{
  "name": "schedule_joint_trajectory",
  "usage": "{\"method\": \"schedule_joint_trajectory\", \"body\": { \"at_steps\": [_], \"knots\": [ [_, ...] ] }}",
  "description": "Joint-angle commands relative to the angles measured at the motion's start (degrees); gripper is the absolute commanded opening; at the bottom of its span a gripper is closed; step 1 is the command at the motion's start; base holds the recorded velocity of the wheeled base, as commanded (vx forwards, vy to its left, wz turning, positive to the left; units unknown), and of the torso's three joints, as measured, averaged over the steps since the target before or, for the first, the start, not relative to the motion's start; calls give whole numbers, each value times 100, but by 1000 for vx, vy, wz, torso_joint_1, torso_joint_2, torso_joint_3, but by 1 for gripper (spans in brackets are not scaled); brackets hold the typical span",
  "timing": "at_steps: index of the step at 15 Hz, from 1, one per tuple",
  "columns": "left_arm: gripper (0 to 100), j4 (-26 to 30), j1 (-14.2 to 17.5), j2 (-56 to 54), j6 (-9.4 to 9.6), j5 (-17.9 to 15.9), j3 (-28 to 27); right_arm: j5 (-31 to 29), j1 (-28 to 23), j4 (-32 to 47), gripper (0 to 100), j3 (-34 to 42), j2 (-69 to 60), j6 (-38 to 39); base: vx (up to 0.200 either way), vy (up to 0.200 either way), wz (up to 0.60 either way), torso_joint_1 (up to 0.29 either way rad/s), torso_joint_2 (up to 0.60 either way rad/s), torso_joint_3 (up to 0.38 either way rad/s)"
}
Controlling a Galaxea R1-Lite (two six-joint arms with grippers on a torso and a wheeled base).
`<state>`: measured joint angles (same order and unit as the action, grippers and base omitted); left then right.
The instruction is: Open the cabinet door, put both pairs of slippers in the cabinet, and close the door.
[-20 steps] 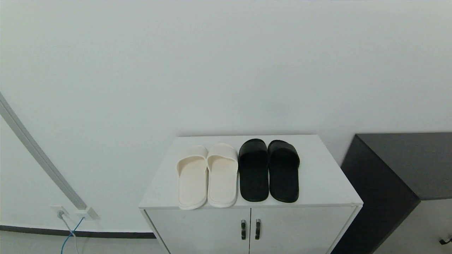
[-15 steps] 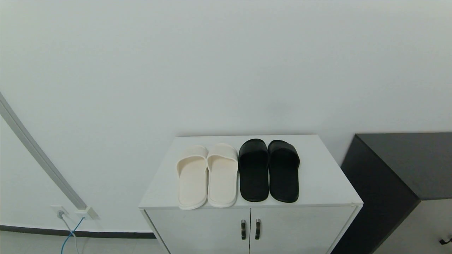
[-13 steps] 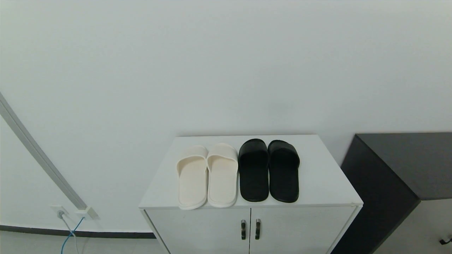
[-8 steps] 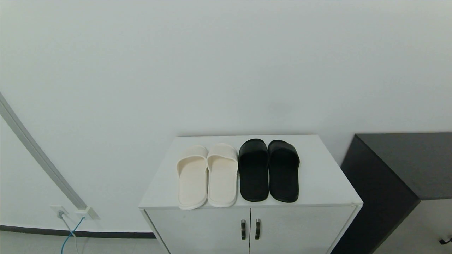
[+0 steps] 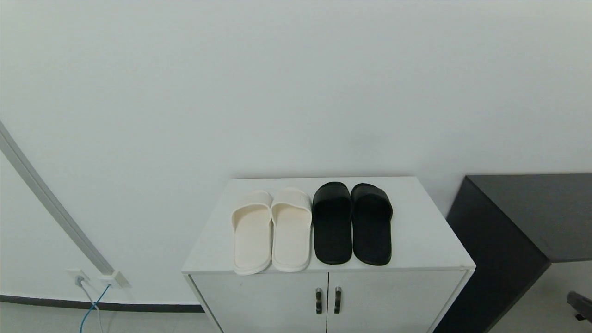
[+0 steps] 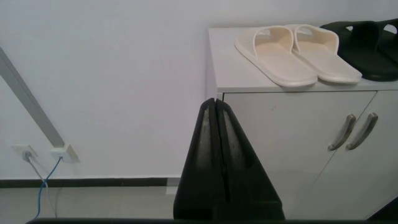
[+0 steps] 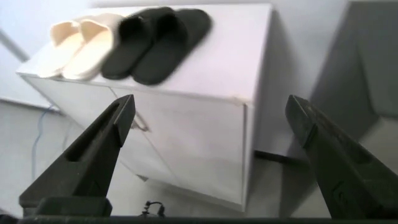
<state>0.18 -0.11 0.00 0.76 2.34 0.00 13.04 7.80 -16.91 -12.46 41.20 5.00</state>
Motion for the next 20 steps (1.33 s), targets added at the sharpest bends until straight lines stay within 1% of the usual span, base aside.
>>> {"method": "schedule_joint_trajectory", "body": {
  "at_steps": [1, 2, 4, 5, 6, 7, 8, 9, 10, 11, 12, 14, 17, 18, 20],
  "knots": [
    [0, -1, 2, 0, -5, 3, 0, -39, 591, -234, 100, -538, 1241, 28, 0, 0, 0, 0, 0, 0],
    [0, -1, 2, 0, -14, 3, 0, -100, 749, -252, 100, -670, 1443, 45, 0, 0, 0, 0, 0, 0],
    [0, -1, 2, 0, -14, -6, 0, -522, 1312, -252, 100, -1206, 2014, 282, 0, 0, 0, 0, 0, 0],
    [0, -1, 2, 0, -14, -6, 0, -698, 1549, -252, 100, -1356, 2181, 414, 0, 0, 0, 0, 0, 0],
    [0, -1, 2, 0, -14, -58, 0, -1023, 1953, -252, 100, -1531, 2410, 590, 0, 0, 0, 0, 0, 0],
    [0, -1, 2, 0, -5, -102, 0, -1700, 2639, -331, 100, -1760, 2814, 862, 0, 0, 0, 0, 0, 0],
    [0, -1, 2, 0, 4, -111, 0, -2122, 3043, -445, 100, -1918, 3104, 977, 0, 0, 0, 0, 0, 0],
    [0, -1, 2, 0, -5, -111, 0, -2262, 3184, -498, 100, -1988, 3236, 1012, 0, 0, 0, 0, 0, 0],
    [0, -1, 2, 0, -5, -111, 0, -2614, 3509, -559, 100, -2182, 3588, 1100, 0, 0, 0, 0, 0, 0],
    [0, -1, 2, 0, -5, -111, 0, -3282, 3896, -568, 100, -2481, 4045, 1179, 0, 0, 0, 0, 0, 0],
    [0, -1, 2, 0, 4, -111, 0, -3739, 4098, -603, 100, -2709, 4405, 1293, 0, 0, 0, 0, 0, 0],
    [0, -1, 2, 0, -5, -111, 0, -4249, 4265, -770, 100, -3193, 5082, 1399, 0, 0, 0, 0, 0, 0],
    [0, -1, 2, 0, -5, -111, 0, -4706, 4265, -937, 100, -3711, 5890, 1407, 0, 0, 0, 0, 0, 0],
    [0, -1, 2, 0, -5, -111, 0, -5040, 4265, -1183, 100, -3975, 6356, 1407, 0, 0, 0, 0, 0, 0],
    [0, -1, 2, 0, -5, -111, 0, -5259, 4203, -1526, 100, -4159, 6831, 1390, 0, 0, 0, 0, 0, 0]
  ]
}}
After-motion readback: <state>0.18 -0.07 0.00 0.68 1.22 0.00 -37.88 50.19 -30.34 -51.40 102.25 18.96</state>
